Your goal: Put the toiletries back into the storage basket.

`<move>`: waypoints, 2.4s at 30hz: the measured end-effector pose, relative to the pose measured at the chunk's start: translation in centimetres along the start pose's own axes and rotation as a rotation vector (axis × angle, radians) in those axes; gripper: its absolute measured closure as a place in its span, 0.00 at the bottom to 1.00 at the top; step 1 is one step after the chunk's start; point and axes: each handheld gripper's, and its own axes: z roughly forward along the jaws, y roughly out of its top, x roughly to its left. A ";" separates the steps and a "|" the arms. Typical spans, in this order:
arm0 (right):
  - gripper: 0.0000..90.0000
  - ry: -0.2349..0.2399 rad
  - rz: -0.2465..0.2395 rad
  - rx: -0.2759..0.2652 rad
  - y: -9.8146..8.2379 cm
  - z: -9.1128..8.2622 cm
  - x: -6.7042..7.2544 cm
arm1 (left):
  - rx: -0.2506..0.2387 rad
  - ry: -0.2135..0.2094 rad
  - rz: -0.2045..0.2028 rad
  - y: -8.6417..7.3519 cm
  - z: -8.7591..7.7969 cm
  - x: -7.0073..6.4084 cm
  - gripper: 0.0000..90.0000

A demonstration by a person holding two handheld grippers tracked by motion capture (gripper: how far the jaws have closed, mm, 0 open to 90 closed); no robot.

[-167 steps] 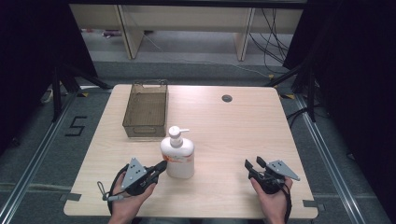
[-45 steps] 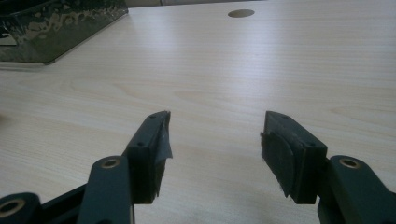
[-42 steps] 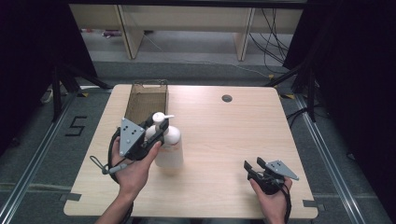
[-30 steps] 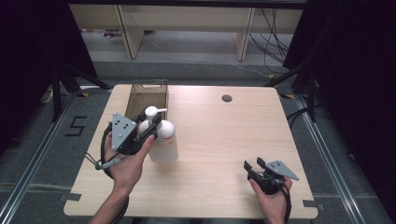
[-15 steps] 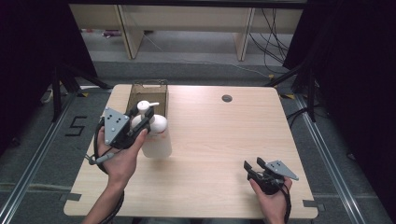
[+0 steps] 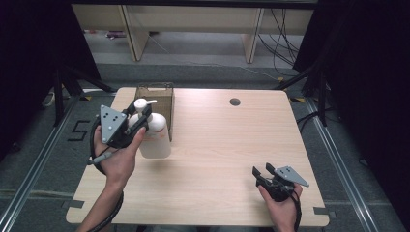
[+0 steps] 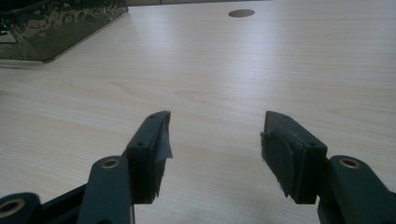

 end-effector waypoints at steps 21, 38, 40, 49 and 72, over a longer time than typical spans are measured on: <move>0.47 0.002 -0.002 0.000 0.0 0.0 0.0 | -0.002 0.045 -0.002 0.4 0.8 2.0 0.66; 0.47 0.003 0.003 0.003 0.0 0.0 0.1 | -0.011 0.069 0.000 1.3 1.5 3.1 0.66; 0.47 0.007 0.003 0.003 0.0 0.0 0.1 | -0.011 0.072 0.001 1.5 1.5 3.3 0.66; 0.47 0.004 -0.004 0.001 0.0 0.0 0.0 | -0.017 0.085 0.001 2.0 2.2 3.9 0.66; 0.47 0.011 0.001 -0.004 0.0 0.2 0.0 | -0.034 0.101 0.003 3.3 3.4 4.9 0.66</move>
